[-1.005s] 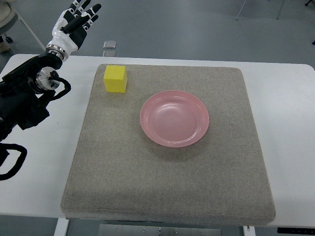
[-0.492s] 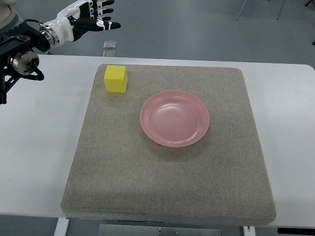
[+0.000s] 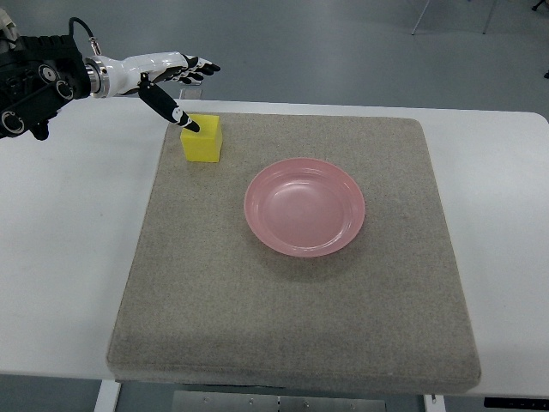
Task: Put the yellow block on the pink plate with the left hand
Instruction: 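Lower the left hand fingers down beside the yellow cube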
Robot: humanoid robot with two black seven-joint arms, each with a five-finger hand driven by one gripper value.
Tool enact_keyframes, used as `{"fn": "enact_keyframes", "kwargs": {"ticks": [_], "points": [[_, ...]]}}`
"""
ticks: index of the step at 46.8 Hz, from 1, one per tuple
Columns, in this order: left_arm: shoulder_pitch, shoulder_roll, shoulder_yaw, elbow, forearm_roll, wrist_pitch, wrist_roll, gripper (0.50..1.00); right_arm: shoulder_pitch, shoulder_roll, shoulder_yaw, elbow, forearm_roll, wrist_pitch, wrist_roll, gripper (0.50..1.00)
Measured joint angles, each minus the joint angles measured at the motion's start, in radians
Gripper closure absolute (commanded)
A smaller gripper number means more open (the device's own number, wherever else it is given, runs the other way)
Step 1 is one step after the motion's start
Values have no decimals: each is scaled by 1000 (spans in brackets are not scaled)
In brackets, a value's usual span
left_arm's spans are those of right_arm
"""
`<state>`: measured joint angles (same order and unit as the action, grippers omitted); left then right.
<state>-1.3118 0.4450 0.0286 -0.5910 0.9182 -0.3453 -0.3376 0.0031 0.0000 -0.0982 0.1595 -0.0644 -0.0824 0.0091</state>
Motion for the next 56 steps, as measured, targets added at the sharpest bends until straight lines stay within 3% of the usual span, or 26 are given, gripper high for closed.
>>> {"fn": "enact_keyframes", "kwargs": {"ticks": [19, 56], "points": [[-28, -18, 7, 1, 296, 38, -1, 508, 0, 0, 0, 0, 0, 0, 0, 576], [34, -91, 7, 34, 307, 91, -1, 508, 0, 0, 0, 0, 0, 0, 0, 576]]}}
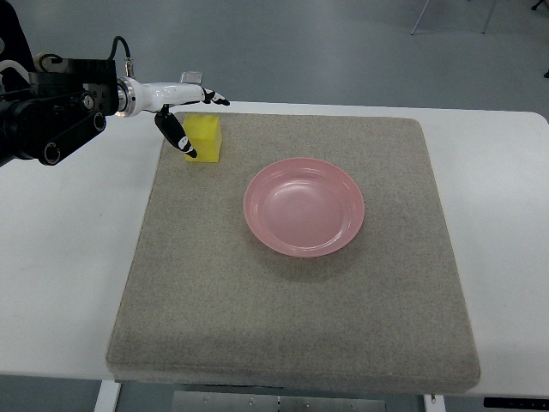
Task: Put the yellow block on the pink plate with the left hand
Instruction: 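Lower the left hand fingers down beside the yellow cube, then close the left hand fingers around the yellow cube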
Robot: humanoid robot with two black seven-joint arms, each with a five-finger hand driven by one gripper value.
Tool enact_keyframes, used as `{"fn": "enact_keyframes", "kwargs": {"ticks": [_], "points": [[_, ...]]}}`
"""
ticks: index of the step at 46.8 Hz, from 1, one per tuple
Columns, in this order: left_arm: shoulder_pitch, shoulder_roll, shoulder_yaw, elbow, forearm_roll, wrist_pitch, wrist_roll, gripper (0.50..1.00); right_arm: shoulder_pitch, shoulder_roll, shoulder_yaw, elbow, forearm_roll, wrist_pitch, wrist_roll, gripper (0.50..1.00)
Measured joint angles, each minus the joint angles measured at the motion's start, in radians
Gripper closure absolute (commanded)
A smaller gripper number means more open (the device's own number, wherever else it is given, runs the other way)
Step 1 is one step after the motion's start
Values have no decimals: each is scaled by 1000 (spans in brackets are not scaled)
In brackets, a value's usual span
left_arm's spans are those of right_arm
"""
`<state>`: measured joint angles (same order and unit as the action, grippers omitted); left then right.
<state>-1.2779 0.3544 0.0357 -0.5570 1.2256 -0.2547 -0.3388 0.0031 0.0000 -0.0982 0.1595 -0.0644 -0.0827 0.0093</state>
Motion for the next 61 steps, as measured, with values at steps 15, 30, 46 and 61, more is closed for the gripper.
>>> {"fn": "enact_keyframes", "kwargs": {"ticks": [15, 30, 46, 61], "points": [[18, 0, 2, 5, 1, 1, -2, 559, 0, 0, 0, 0, 0, 0, 0, 576], [39, -25, 2, 40, 0, 6, -4, 559, 0, 0, 0, 0, 0, 0, 0, 576], [49, -28, 3, 51, 1, 51, -4, 711, 0, 0, 0, 0, 0, 0, 0, 576], [49, -38, 3, 68, 2, 105, -3, 1000, 0, 0, 0, 0, 0, 0, 0, 576]]}}
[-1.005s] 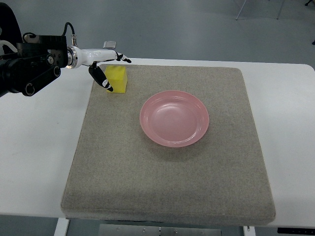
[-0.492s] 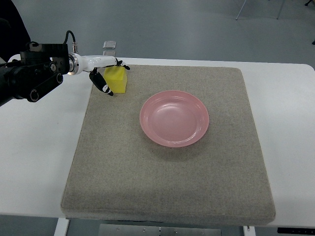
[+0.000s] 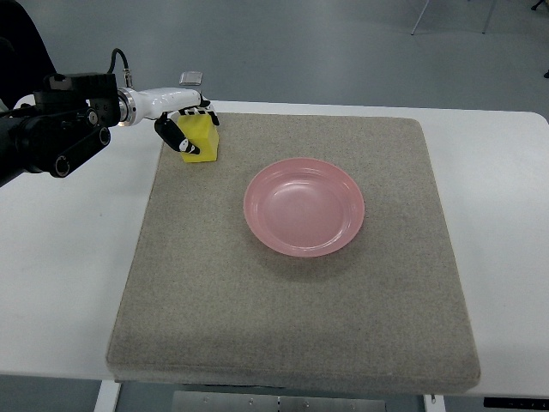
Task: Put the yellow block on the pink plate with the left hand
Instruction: 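Close the left hand fingers around the yellow cube, then lift the cube with the left hand and carry it over the pink plate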
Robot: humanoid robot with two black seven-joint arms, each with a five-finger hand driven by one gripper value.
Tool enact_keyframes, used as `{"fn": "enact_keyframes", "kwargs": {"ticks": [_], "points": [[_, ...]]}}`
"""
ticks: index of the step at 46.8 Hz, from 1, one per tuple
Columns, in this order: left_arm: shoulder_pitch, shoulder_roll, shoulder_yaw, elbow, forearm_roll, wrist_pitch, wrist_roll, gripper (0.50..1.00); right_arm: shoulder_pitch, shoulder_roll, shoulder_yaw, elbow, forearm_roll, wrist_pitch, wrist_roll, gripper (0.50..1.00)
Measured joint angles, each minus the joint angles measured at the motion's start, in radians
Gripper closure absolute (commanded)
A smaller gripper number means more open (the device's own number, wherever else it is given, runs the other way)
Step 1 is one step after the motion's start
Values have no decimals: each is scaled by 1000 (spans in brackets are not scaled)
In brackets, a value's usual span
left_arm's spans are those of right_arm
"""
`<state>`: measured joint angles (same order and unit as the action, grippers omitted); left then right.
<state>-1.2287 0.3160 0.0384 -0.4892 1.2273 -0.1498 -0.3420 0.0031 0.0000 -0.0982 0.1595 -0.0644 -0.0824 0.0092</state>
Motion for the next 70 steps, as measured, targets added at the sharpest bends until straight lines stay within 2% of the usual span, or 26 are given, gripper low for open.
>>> {"fn": "enact_keyframes", "kwargs": {"ticks": [25, 46, 54, 70], "points": [[-14, -1, -17, -29, -20, 15, -5, 1000, 0, 0, 0, 0, 0, 0, 0, 576], [-91, 91, -38, -366, -10, 22, -9, 1000, 0, 0, 0, 0, 0, 0, 0, 576], [-108, 129, -38, -499, -1, 24, -33, 1000, 0, 0, 0, 0, 0, 0, 0, 576], [-96, 87, -32, -516, 86, 15, -36, 1000, 0, 0, 0, 0, 0, 0, 0, 576]]}}
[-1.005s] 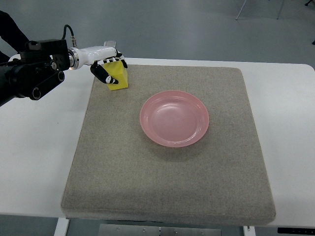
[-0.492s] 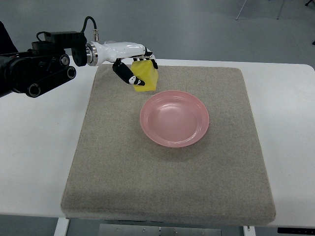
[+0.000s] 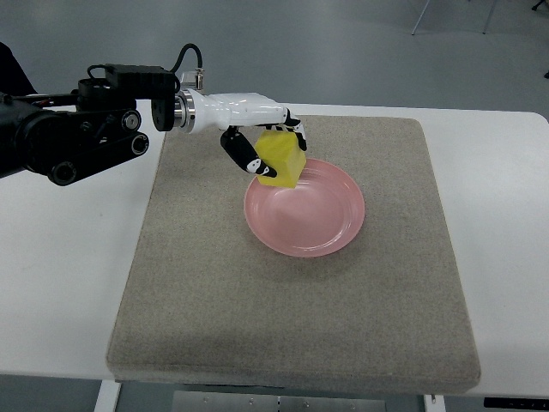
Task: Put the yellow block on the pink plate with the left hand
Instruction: 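Lift the cube with the left hand and carry it over the pink plate, then lower the cube onto the plate and open the left hand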
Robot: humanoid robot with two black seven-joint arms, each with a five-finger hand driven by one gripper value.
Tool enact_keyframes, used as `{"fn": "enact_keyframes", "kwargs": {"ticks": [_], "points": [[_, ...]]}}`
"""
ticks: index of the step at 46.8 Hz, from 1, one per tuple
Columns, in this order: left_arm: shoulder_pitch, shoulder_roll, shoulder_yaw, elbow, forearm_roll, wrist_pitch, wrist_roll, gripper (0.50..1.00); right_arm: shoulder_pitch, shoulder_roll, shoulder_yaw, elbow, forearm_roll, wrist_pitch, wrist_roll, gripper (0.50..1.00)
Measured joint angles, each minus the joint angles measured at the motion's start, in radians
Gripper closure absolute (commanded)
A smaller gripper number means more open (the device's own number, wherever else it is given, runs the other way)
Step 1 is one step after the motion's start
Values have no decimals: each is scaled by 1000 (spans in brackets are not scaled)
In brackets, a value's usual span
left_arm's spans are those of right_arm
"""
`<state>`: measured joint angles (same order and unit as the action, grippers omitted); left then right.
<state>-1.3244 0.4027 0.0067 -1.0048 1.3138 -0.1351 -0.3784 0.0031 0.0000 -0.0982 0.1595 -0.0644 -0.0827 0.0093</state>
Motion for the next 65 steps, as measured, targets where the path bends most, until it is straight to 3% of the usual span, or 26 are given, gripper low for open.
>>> {"fn": "enact_keyframes", "kwargs": {"ticks": [31, 55, 56, 57, 58, 59, 63, 65], "points": [[23, -128, 14, 63, 94, -29, 0, 1000, 0, 0, 0, 0, 0, 0, 0, 576], [33, -146, 13, 65, 174, -29, 1, 1000, 0, 0, 0, 0, 0, 0, 0, 576], [33, -146, 13, 65, 174, -29, 1, 973, 0, 0, 0, 0, 0, 0, 0, 576], [33, -146, 13, 65, 174, -29, 1, 865, 0, 0, 0, 0, 0, 0, 0, 576], [33, -146, 13, 65, 173, -29, 1, 787, 0, 0, 0, 0, 0, 0, 0, 576], [33, -146, 12, 65, 173, -28, 1, 742, 0, 0, 0, 0, 0, 0, 0, 576], [33, -145, 12, 63, 172, -27, 1, 714, 0, 0, 0, 0, 0, 0, 0, 576], [34, -145, 11, 62, 171, -27, 1, 660, 0, 0, 0, 0, 0, 0, 0, 576]]}}
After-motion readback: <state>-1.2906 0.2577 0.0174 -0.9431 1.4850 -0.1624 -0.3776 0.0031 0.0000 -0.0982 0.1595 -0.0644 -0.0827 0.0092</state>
